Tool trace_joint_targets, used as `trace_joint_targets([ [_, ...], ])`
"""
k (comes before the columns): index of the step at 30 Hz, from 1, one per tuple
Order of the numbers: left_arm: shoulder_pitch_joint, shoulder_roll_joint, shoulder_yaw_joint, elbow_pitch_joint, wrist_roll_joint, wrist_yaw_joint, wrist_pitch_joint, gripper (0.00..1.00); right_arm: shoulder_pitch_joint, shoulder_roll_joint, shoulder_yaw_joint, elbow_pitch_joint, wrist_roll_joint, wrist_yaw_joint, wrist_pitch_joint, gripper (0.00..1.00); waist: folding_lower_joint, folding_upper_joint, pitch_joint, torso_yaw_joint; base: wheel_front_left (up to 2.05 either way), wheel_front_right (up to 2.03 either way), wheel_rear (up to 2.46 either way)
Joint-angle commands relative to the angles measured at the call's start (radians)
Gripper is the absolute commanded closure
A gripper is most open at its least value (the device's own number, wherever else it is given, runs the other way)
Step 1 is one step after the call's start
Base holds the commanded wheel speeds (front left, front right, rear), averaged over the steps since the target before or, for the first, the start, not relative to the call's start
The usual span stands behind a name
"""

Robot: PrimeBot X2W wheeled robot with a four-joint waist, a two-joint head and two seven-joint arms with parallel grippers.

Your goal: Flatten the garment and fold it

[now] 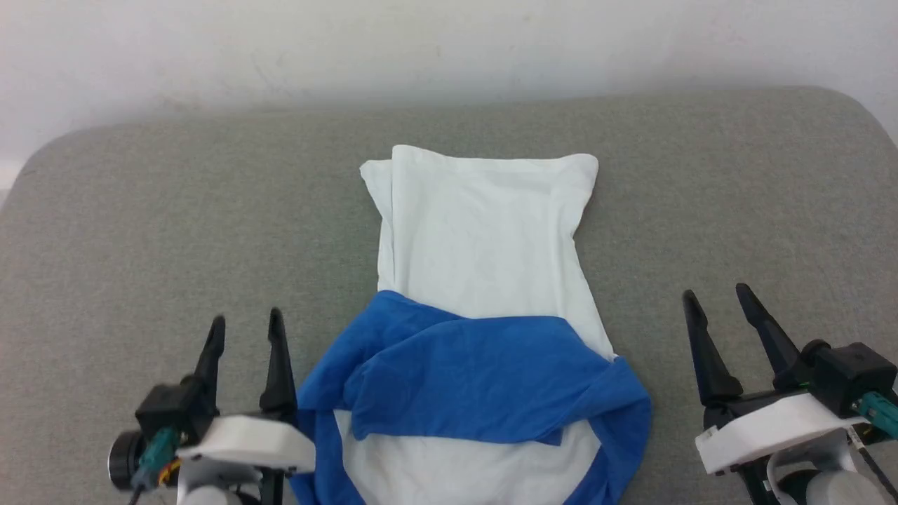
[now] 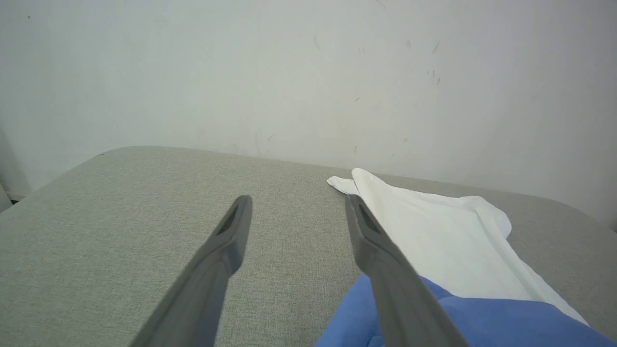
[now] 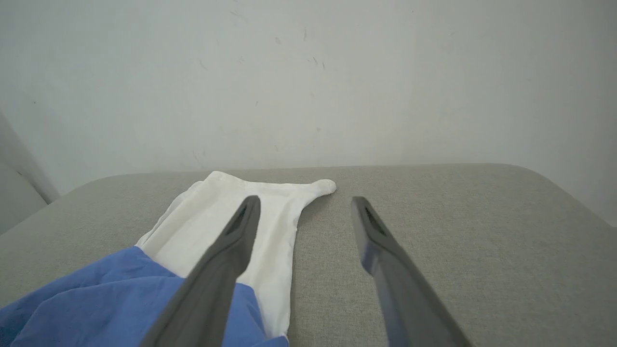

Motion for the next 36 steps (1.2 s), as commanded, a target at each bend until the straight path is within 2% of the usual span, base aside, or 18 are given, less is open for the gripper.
trace_joint_targets([
  [1,-0.042,0.013,-0.005,0.002,0.002,-0.011,0.012,0.0,0.011,0.009,-0.005,-0.021,0.002,-0.001,0.008,0.0,0.0002,-0.0001,0.023,-0.021,0.0,0.0,0.0],
  [4,-0.137,0.035,-0.015,0.018,0.0,-0.034,0.05,0.0,0.02,0.019,-0.011,-0.055,0.005,-0.001,0.021,0.0,0.0002,-0.0001,0.056,-0.043,0.0,0.0,0.0],
  [11,-0.477,0.094,-0.063,0.141,-0.003,-0.128,0.182,0.0,-0.015,0.036,-0.017,-0.077,0.027,-0.001,0.004,0.0,0.0002,-0.0001,0.161,-0.087,0.0,0.0,0.0],
  [18,-0.832,0.157,-0.121,0.349,-0.015,-0.199,0.402,0.0,-0.09,0.044,0.028,-0.05,0.055,-0.001,-0.041,0.0,0.0002,-0.0001,0.287,-0.163,0.0,0.0,0.0],
  [22,-0.99,0.203,-0.169,0.464,-0.027,-0.217,0.558,0.0,-0.13,0.046,0.064,-0.022,0.073,-0.001,-0.068,0.0,0.0002,-0.0001,0.352,-0.218,0.0,0.0,0.0],
  [23,-0.99,0.203,-0.169,0.464,-0.027,-0.217,0.558,0.0,-0.13,0.046,0.064,-0.022,0.073,-0.001,-0.068,0.0,0.0002,-0.0001,0.352,-0.218,0.0,0.0,0.0],
  [27,-1.094,0.253,-0.229,0.566,-0.038,-0.223,0.724,0.0,-0.164,0.047,0.098,0.014,0.092,-0.001,-0.096,0.0,0.0002,-0.0001,0.406,-0.268,0.0,0.0,0.0],
  [33,-1.149,0.323,-0.316,0.665,-0.081,-0.225,0.928,0.0,-0.201,0.049,0.135,0.064,0.12,-0.001,-0.131,0.0,0.0002,-0.0001,0.45,-0.322,0.0,0.0,0.0],
  [36,-1.147,0.352,-0.324,0.705,-0.106,-0.225,1.003,0.0,-0.213,0.049,0.147,0.083,0.13,-0.001,-0.143,0.0,0.0002,-0.0001,0.461,-0.338,0.0,0.0,0.0],
])
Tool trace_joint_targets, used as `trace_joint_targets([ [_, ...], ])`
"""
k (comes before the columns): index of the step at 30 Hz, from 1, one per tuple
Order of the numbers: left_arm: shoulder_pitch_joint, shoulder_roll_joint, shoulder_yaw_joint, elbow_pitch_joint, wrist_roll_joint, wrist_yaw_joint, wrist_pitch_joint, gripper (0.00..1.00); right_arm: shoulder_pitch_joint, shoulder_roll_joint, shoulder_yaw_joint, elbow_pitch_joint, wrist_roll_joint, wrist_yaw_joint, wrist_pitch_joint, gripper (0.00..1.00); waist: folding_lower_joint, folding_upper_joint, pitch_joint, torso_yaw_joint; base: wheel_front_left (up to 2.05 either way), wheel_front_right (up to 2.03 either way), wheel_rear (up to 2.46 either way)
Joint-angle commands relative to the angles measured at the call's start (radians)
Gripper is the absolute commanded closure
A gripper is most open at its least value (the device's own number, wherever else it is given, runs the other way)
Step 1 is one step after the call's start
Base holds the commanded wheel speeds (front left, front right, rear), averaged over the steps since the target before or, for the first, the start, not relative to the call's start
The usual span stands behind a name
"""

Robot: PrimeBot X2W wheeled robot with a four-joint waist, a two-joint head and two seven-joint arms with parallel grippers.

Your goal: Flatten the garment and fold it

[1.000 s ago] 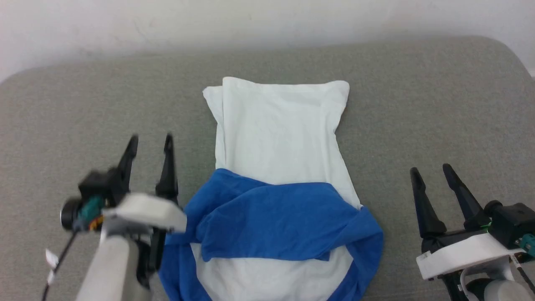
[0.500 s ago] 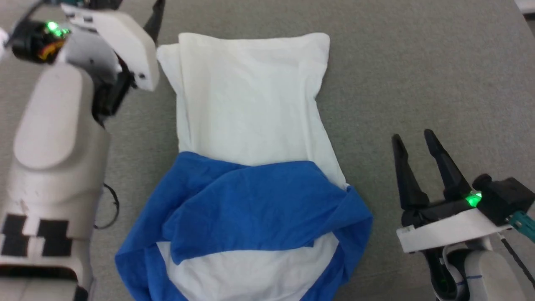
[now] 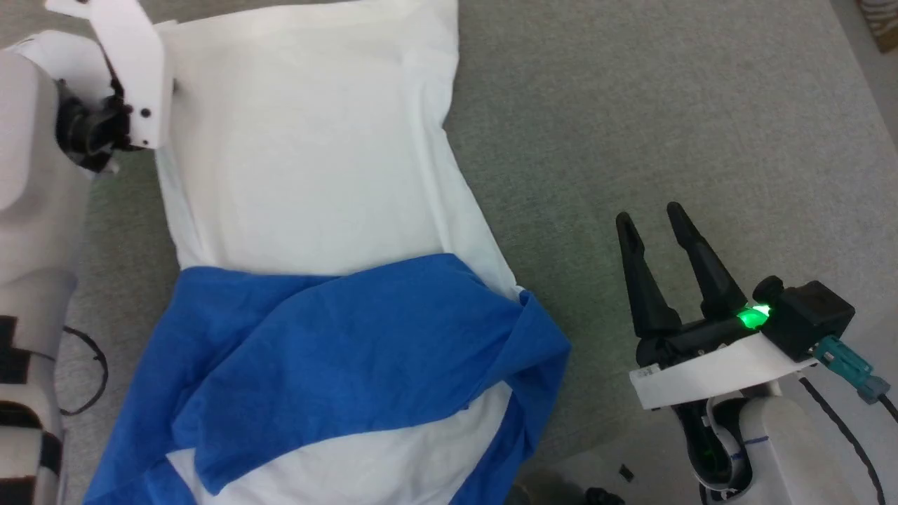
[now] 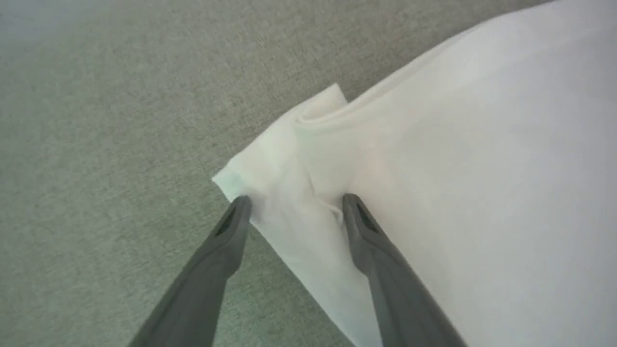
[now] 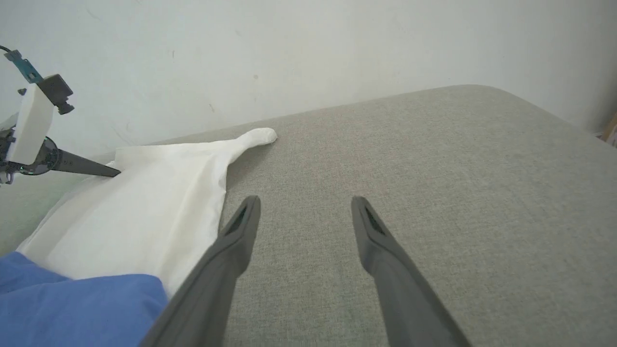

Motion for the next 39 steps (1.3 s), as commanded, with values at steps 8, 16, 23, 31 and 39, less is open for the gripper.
trace_joint_targets([
  [8,0.058,0.043,-0.014,0.084,-0.025,0.034,0.235,0.68,-0.029,0.003,0.008,0.023,0.011,-0.001,-0.022,0.0,-0.0002,0.0,0.049,-0.058,0.0,0.0,0.0],
  [16,0.12,0.032,-0.008,-0.002,-0.046,0.047,0.166,1.0,-0.035,-0.008,-0.003,0.027,-0.001,-0.001,-0.024,0.0,-0.0002,0.0,0.011,-0.018,0.0,0.0,0.0],
  [23,0.14,0.018,-0.015,-0.091,-0.008,0.052,-0.128,1.0,-0.06,-0.059,-0.01,0.049,0.03,-0.001,0.022,0.0,-0.0002,0.0,-0.059,0.056,0.0,0.0,0.0],
  [31,0.109,-0.043,-0.035,-0.133,0.027,0.078,-0.344,1.0,-0.306,-0.16,0.021,0.202,0.203,-0.001,0.137,0.0,-0.0002,0.0,-0.048,0.147,0.0,0.0,0.0],
  [39,0.016,-0.108,-0.067,-0.165,0.053,0.087,-0.422,1.0,-0.689,-0.215,0.162,0.462,0.371,-0.001,0.371,0.0,-0.0002,0.0,0.055,0.218,0.0,0.0,0.0],
])
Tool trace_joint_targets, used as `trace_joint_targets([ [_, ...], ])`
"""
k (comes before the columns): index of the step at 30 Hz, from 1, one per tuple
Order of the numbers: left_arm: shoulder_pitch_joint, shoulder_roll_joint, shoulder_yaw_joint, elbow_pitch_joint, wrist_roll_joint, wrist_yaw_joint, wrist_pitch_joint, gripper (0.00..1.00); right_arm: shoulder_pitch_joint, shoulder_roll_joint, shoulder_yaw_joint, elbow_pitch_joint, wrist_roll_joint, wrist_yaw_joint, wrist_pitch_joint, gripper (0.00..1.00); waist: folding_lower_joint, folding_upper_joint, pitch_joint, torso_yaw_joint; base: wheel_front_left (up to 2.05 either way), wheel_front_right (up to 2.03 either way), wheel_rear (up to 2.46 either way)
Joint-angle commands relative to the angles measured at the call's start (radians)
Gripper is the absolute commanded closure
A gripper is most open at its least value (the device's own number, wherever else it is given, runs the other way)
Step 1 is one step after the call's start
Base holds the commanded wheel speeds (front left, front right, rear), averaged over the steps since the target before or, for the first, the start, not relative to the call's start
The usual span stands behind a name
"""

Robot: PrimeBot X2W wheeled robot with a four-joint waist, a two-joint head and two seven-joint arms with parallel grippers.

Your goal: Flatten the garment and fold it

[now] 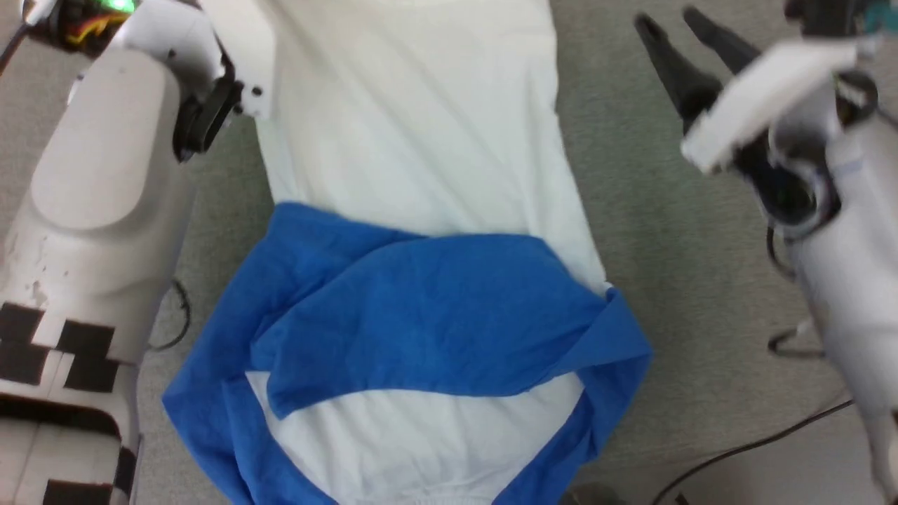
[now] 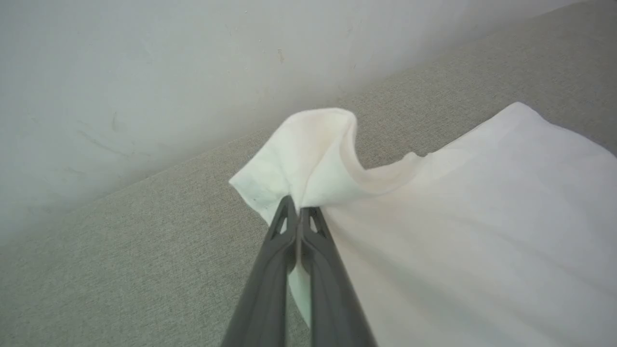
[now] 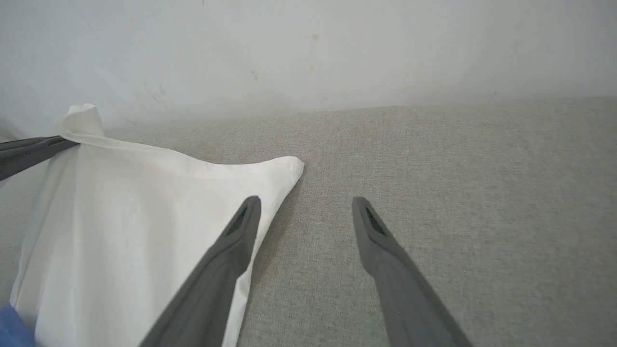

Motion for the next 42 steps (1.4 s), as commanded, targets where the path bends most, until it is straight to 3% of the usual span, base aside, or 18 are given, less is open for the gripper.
trace_joint_targets([
  [1,-0.021,-0.007,-0.005,-0.006,0.009,0.008,-0.012,1.0,-0.046,-0.001,0.018,0.029,0.024,-0.001,0.03,0.0,-0.0002,0.0,0.062,0.05,0.0,0.0,0.0],
  [5,-0.062,-0.042,-0.022,-0.015,0.014,0.009,-0.025,1.0,-0.2,-0.017,0.081,0.137,0.082,-0.001,0.146,0.0,-0.0002,0.0,0.113,0.089,0.0,0.0,0.0],
  [12,-0.113,-0.096,-0.041,-0.024,0.012,0.013,-0.053,1.0,-0.39,-0.029,0.154,0.31,0.111,-0.001,0.247,0.0,-0.0002,0.0,0.182,0.153,0.0,0.0,0.0],
  [19,-0.135,-0.127,-0.059,-0.024,0.006,0.004,-0.083,1.0,-0.448,-0.032,0.265,0.417,0.118,-0.001,0.321,0.0,-0.0002,0.0,0.205,0.182,0.0,0.0,0.0],
  [23,-0.14,-0.133,-0.066,-0.019,0.0,-0.004,-0.093,1.0,-0.436,-0.028,0.315,0.469,0.154,-0.001,0.424,0.0,-0.0002,0.0,0.207,0.181,0.0,0.0,0.0],
  [24,-0.137,-0.132,-0.066,-0.015,-0.002,-0.005,-0.097,1.0,-0.429,-0.027,0.329,0.476,0.165,-0.001,0.456,0.3,-0.0002,0.0,0.203,0.181,0.0,0.0,0.0],
  [26,-0.13,-0.127,-0.066,-0.007,-0.006,-0.009,-0.105,1.0,-0.418,-0.032,0.348,0.474,0.183,-0.001,0.483,1.0,-0.0002,0.0,0.195,0.179,0.0,0.0,0.0],
  [31,-0.115,-0.111,-0.063,0.02,-0.017,-0.015,-0.13,1.0,-0.418,-0.059,0.376,0.438,0.201,-0.001,0.409,1.0,-0.0002,0.0,0.16,0.174,0.0,0.0,0.0],
  [36,-0.104,-0.098,-0.055,0.056,-0.032,-0.022,-0.167,1.0,-0.462,-0.108,0.431,0.453,0.1,-0.001,0.212,1.0,-0.0002,0.0,0.093,0.168,0.0,0.0,0.0],
  [42,-0.111,-0.088,-0.042,0.088,-0.042,-0.023,-0.226,1.0,-0.51,-0.083,0.411,0.527,0.052,-0.001,0.024,1.0,-0.0002,0.0,0.01,0.156,0.0,0.0,0.0],
])
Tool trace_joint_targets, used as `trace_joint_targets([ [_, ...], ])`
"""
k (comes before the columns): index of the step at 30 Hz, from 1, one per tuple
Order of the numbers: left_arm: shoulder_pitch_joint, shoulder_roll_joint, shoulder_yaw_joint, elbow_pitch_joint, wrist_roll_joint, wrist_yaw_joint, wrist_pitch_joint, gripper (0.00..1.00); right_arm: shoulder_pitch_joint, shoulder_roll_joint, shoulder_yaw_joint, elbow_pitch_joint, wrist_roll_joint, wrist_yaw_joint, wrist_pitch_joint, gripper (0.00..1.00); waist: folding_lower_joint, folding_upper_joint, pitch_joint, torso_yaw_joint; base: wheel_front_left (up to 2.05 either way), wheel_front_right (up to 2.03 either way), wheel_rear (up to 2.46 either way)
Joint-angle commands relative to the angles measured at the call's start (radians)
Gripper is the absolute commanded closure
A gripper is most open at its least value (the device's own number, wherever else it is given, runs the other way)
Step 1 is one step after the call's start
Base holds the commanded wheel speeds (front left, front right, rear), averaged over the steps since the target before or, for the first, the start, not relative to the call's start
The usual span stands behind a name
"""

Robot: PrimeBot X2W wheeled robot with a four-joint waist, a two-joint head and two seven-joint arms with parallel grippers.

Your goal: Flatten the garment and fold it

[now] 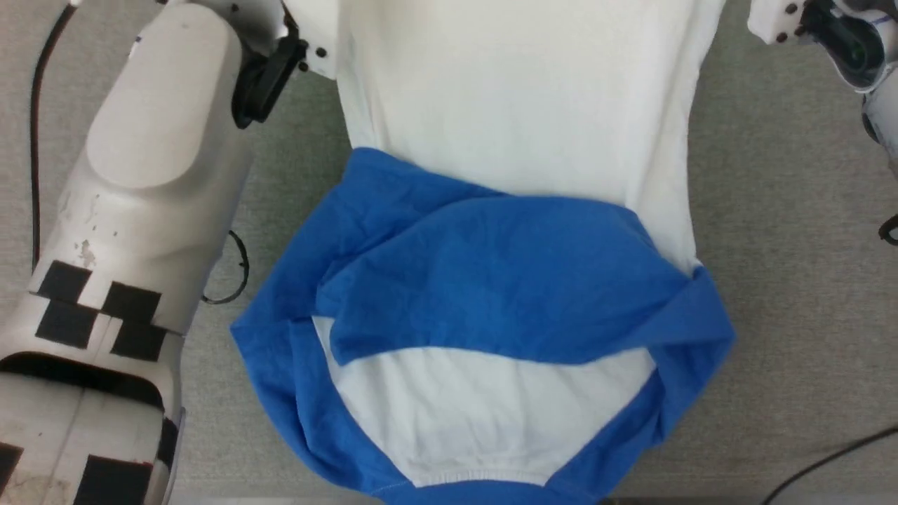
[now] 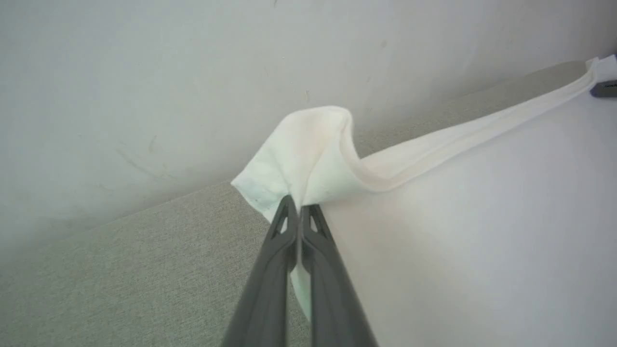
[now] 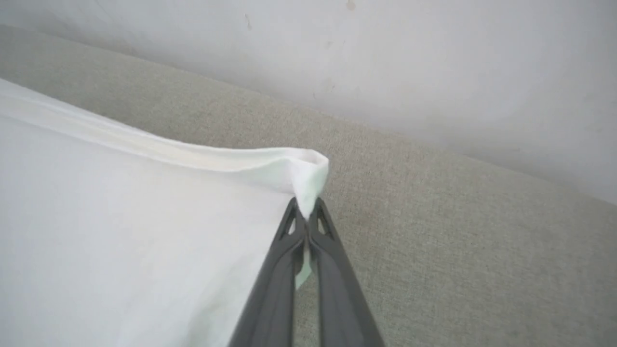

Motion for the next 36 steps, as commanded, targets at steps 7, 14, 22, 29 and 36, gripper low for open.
trace_joint_targets([
  [7,0.03,0.033,0.021,-0.002,-0.017,0.002,-0.076,1.0,-0.021,0.007,-0.003,0.067,-0.065,-0.003,-0.181,1.0,-0.0001,0.0,-0.167,-0.017,0.0,0.0,0.0],
  [14,0.25,0.052,0.072,-0.132,-0.101,0.031,-0.12,1.0,0.128,0.014,0.037,-0.005,-0.087,-0.003,-0.313,1.0,-0.0001,0.0,-0.278,-0.009,0.0,0.0,0.0],
  [22,0.67,0.112,0.113,-0.429,-0.175,0.137,-0.097,1.0,0.463,-0.035,0.099,-0.229,-0.071,-0.003,-0.301,1.0,-0.0001,0.0,-0.378,-0.016,0.0,0.0,0.0],
  [29,1.009,0.168,0.1,-0.682,-0.186,0.243,-0.029,1.0,0.765,-0.109,0.064,-0.459,-0.053,-0.003,-0.217,1.0,-0.0001,0.0,-0.428,-0.029,0.0,0.0,0.0],
  [36,1.209,0.15,0.054,-0.732,-0.229,0.276,0.006,1.0,1.029,-0.127,-0.061,-0.628,-0.074,-0.003,-0.125,1.0,-0.0001,0.0,-0.447,-0.037,0.0,0.0,0.0],
])
